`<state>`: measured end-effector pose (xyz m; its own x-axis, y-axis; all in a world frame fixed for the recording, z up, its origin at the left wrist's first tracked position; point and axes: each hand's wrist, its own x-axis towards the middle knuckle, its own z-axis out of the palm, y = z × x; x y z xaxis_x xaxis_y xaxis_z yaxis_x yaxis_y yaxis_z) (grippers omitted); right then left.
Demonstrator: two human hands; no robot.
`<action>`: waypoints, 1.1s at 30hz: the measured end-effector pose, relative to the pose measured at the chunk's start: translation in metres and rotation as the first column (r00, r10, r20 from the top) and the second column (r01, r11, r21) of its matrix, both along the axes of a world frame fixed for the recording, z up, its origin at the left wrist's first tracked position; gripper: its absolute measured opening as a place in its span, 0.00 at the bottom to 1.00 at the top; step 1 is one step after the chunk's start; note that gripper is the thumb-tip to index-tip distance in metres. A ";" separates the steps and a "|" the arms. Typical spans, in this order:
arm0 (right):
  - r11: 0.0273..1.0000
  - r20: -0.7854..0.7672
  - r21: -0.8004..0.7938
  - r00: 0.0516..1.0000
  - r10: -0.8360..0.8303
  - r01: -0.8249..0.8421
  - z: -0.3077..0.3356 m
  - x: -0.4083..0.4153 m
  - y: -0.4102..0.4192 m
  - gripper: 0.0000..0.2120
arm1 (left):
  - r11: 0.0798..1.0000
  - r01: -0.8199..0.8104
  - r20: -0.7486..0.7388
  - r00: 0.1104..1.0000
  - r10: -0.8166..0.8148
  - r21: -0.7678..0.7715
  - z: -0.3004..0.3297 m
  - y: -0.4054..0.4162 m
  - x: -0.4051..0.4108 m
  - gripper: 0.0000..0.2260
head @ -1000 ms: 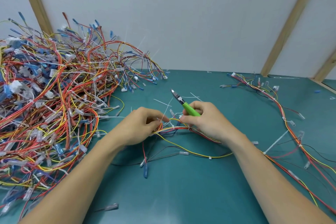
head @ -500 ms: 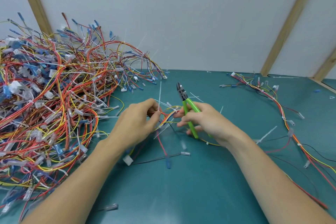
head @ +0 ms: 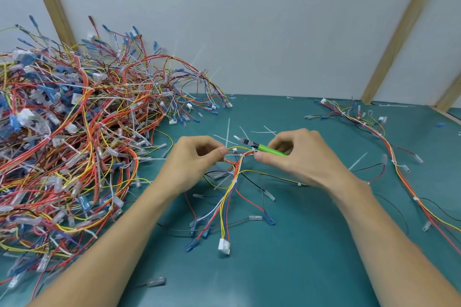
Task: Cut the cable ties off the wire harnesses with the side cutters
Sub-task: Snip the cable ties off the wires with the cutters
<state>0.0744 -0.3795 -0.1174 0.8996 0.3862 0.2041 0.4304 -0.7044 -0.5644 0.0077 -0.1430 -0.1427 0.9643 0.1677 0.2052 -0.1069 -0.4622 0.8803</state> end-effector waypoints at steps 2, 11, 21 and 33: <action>0.997 0.019 -0.082 1.000 0.008 -0.006 0.003 0.002 -0.005 0.22 | 1.000 0.002 0.006 1.000 -0.002 -0.013 -0.001 -0.001 0.000 0.05; 0.984 0.055 -0.163 0.995 0.087 -0.077 0.004 -0.007 0.003 0.24 | 0.997 -0.069 0.091 0.993 0.071 -0.024 0.002 -0.004 -0.001 0.05; 0.987 0.100 -0.150 0.992 0.075 -0.060 0.007 -0.011 0.006 0.25 | 0.994 -0.102 0.139 0.986 0.095 0.044 0.006 -0.005 -0.003 0.04; 0.986 0.113 -0.150 0.990 0.085 -0.068 0.006 -0.016 0.013 0.26 | 0.991 -0.115 0.189 0.977 0.099 0.075 0.010 -0.006 -0.005 0.03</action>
<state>0.0585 -0.3666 -0.1110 0.8390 0.4863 0.2440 0.5439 -0.7377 -0.4001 0.0030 -0.1489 -0.1329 0.8860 0.2425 0.3952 -0.2091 -0.5518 0.8074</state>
